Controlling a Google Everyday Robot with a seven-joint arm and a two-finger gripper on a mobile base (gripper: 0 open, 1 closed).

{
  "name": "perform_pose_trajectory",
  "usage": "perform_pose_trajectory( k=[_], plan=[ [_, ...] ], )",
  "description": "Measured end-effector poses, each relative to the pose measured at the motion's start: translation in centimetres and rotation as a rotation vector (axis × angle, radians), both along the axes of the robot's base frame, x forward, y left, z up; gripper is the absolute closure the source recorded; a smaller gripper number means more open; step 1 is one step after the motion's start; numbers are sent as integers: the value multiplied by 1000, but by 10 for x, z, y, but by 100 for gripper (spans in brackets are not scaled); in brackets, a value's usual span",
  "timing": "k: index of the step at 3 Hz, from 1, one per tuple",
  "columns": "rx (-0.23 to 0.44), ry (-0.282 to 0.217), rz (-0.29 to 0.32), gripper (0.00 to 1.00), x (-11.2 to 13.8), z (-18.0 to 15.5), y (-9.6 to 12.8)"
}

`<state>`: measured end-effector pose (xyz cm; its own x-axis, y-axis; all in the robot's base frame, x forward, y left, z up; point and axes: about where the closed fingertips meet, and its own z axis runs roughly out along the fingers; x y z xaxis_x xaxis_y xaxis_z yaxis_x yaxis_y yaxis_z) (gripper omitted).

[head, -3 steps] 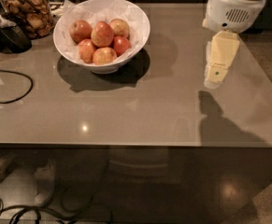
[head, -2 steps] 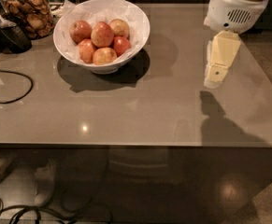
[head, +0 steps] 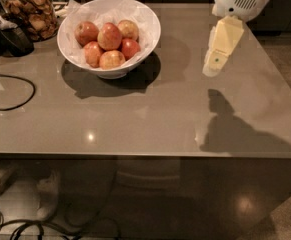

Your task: Pick apple from white bowl

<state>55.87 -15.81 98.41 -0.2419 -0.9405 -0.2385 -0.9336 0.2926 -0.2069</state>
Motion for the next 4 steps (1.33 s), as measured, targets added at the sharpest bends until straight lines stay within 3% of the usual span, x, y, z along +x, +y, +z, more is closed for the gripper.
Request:
perform_pose_trajectory(
  k=[1, 2, 4],
  plan=[
    [19, -37, 23, 0, 30, 22, 23],
    [36, -76, 26, 0, 38, 31, 29],
    [76, -60, -10, 0, 82, 13, 59]
  ],
)
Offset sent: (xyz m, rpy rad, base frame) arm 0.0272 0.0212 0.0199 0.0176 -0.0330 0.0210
